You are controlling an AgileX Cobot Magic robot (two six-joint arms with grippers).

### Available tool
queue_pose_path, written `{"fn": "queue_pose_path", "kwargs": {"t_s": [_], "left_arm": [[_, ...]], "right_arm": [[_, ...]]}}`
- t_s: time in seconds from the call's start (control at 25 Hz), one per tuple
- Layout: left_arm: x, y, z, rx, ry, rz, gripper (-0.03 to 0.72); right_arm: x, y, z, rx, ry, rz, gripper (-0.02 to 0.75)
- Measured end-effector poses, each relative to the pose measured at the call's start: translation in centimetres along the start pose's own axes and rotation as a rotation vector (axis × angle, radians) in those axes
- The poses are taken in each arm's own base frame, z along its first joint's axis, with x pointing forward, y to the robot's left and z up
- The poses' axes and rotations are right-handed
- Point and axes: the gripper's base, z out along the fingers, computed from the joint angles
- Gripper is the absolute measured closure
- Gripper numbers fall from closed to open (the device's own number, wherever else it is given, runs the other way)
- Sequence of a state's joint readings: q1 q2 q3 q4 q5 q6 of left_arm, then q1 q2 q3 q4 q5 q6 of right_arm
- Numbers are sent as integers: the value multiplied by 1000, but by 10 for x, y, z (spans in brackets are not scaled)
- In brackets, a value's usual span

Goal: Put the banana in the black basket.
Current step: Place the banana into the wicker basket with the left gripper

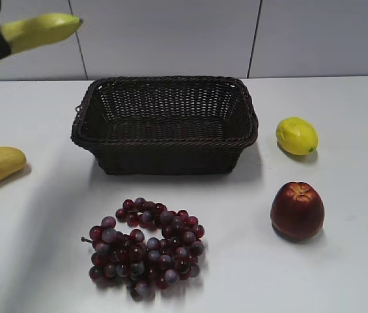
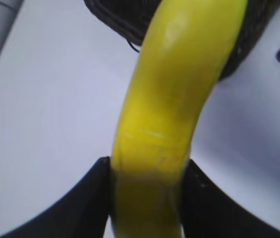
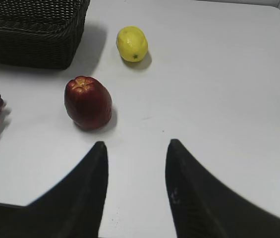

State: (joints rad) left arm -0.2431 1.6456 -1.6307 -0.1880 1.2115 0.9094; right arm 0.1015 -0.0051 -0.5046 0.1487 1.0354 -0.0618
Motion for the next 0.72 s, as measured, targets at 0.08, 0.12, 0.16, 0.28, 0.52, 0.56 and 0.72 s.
{"fn": "queue_pose_path", "kwargs": {"t_s": [0.08, 0.12, 0.16, 0.28, 0.52, 0.56, 0.72], "left_arm": [[-19, 6, 4, -11, -27, 62, 286], [-27, 7, 8, -10, -35, 87, 286], [-36, 7, 12, -10, -40, 118, 286], [-61, 7, 35, -8, -30, 202, 286], [-98, -2, 94, -31, 29, 357, 286], [-102, -4, 102, -40, 21, 370, 286], [-112, -12, 135, -39, 12, 408, 286]], "right_arm": [[0, 0, 0, 0, 0, 0, 440], [0, 0, 0, 0, 0, 0, 440], [0, 0, 0, 0, 0, 0, 440], [0, 0, 0, 0, 0, 0, 440], [0, 0, 0, 0, 0, 0, 440], [0, 0, 0, 0, 0, 0, 440], [0, 0, 0, 0, 0, 0, 440]]}}
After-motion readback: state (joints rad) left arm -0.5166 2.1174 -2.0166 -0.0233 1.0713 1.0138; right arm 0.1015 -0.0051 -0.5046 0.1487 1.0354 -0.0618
